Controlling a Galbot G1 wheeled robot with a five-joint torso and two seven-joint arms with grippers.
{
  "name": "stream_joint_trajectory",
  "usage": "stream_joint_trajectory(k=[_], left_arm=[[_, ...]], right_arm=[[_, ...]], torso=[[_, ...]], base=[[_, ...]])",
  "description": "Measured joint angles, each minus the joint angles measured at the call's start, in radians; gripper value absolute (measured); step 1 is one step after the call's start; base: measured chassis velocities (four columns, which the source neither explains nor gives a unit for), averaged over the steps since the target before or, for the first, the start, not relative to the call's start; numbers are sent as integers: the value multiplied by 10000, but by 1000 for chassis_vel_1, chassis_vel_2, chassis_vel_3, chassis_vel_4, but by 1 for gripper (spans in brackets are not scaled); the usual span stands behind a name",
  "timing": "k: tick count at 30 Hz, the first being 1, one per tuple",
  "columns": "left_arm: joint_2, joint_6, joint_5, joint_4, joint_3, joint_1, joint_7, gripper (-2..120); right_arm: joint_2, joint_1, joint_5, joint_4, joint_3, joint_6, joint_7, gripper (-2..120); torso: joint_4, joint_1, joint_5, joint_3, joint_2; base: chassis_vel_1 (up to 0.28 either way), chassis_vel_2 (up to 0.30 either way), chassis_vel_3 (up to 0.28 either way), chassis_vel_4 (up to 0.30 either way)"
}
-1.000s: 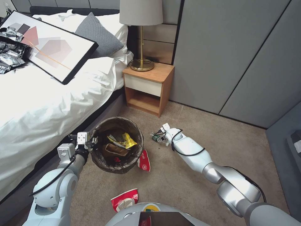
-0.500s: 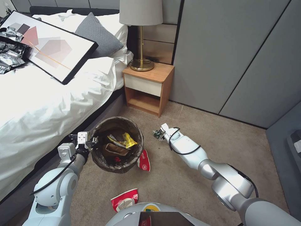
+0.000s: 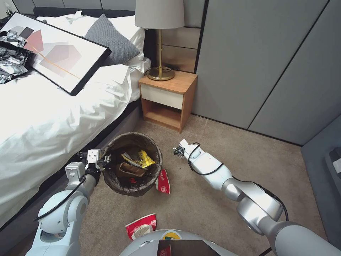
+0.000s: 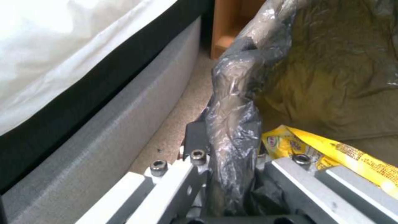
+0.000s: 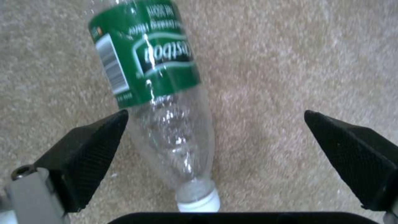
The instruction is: Pick up the trash bin, then pick up the garbage from the floor and place it into the trash bin.
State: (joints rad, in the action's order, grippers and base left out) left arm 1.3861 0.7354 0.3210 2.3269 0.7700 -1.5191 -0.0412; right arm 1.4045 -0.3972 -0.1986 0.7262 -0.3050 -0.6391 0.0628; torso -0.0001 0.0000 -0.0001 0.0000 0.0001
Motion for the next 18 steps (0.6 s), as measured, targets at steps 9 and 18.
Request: stream_joint_trajectory(k=[9,18], left_arm=[[33,0,-1,0,5,-33,-9,0],[56,0,-19,-2,-7,-10,-19,0]], right_arm=[[494,580,406,-1077,-95,312,-185,100],[723,799,681,-1549,-92,514,-301,100]], torso=[[3,0,0,0,0],[1,0,1,0,0]], base=[[0,0,0,0],[0,0,0,0]])
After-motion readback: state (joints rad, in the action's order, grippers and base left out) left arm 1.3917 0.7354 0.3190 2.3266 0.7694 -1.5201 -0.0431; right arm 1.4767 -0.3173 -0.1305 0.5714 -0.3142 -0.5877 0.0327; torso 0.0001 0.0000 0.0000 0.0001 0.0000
